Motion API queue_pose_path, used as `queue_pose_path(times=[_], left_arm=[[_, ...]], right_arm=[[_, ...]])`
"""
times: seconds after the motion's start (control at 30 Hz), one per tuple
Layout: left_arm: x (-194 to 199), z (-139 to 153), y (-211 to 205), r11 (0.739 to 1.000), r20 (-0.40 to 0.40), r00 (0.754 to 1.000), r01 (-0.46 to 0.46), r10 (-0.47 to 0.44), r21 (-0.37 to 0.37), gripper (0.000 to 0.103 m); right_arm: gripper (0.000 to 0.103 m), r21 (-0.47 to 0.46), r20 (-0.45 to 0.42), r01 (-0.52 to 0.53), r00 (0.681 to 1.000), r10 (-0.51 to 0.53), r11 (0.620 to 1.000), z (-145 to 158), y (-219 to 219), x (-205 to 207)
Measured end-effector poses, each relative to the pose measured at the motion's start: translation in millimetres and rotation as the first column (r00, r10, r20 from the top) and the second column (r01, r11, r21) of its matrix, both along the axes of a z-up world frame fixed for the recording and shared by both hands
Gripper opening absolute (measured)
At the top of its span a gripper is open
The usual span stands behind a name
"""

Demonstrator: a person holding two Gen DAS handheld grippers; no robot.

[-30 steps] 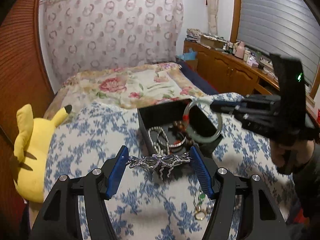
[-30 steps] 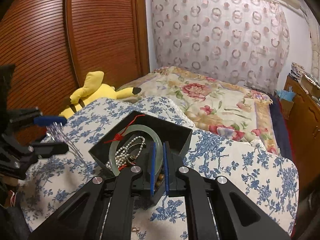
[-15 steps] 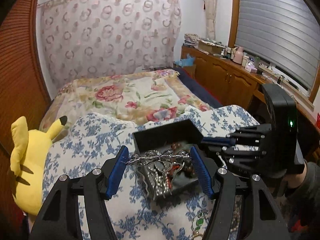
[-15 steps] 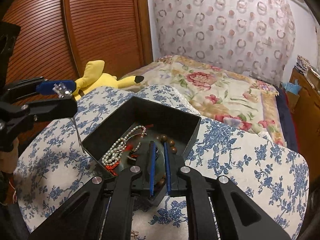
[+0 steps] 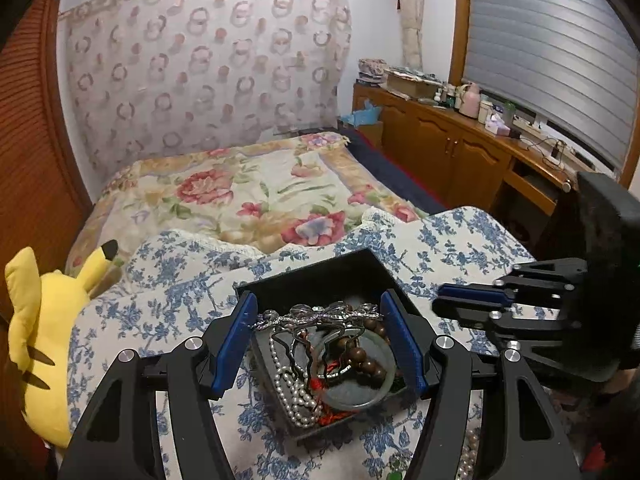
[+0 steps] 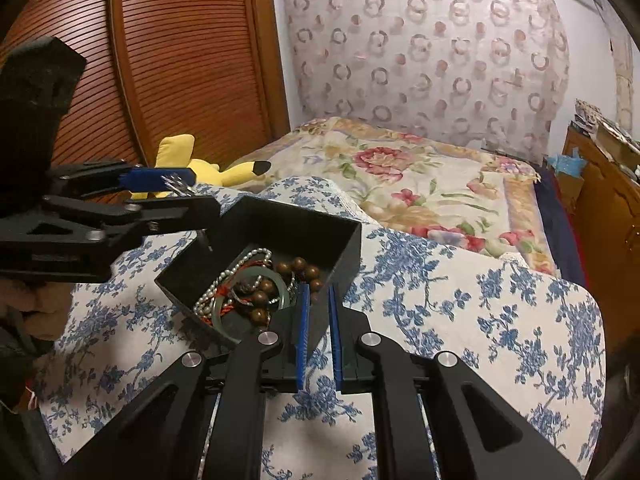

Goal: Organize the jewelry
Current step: 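Open both tools inside the box and withdraw them, then grasp the white pearl necklace with the right tool while the left grasps the gold ring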

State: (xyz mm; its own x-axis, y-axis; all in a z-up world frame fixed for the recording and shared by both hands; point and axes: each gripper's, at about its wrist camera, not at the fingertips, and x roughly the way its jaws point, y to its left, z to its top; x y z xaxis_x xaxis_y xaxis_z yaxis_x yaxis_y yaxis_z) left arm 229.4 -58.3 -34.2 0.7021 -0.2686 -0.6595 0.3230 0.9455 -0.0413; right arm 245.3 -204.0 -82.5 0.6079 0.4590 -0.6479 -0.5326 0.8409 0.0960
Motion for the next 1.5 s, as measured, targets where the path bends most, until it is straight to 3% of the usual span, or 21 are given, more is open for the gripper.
queue_pose_path(times=[0.4, 0.73, 1.07, 1.33, 1.4, 1.43, 1.5], left_arm=[[6, -17, -4, 1.000, -0.061, 0.998, 0.003, -0.002, 0.023, 0.062], [4, -8, 4, 1.000, -0.041, 0.999, -0.014, 0.014, -0.006, 0.069], [-39, -16, 21, 1.000, -0.062, 0.998, -0.015, 0.016, 0.009, 0.069], [-82, -50, 37, 0.999, -0.130, 0.991, -0.014, 0.018, 0.030, 0.069], [-89, -58, 39, 1.000, -0.143, 0.990, -0.012, 0.016, 0.029, 0.070], [-93, -63, 40, 1.000, -0.152, 0.988, -0.012, 0.016, 0.026, 0.070], [-98, -68, 42, 1.000, -0.167, 0.986, -0.017, 0.021, 0.025, 0.074]], right_arm=[[0.011, 0.008, -0.014, 0.000, 1.000, 0.001, 1.000, -5, -1, -4], [0.011, 0.007, -0.021, 0.009, 1.000, -0.009, 1.000, -5, -4, -16], [0.011, -0.012, -0.054, -0.004, 0.999, 0.004, 1.000, -18, -14, -61], [0.011, -0.022, -0.109, -0.022, 0.994, 0.020, 1.000, -35, -11, -94], [0.016, -0.030, -0.119, -0.033, 0.992, 0.030, 0.999, -38, -7, -98], [0.029, -0.029, -0.124, -0.041, 0.992, 0.037, 0.999, -40, -5, -101], [0.033, -0.028, -0.133, -0.046, 0.990, 0.042, 0.999, -43, -1, -104]])
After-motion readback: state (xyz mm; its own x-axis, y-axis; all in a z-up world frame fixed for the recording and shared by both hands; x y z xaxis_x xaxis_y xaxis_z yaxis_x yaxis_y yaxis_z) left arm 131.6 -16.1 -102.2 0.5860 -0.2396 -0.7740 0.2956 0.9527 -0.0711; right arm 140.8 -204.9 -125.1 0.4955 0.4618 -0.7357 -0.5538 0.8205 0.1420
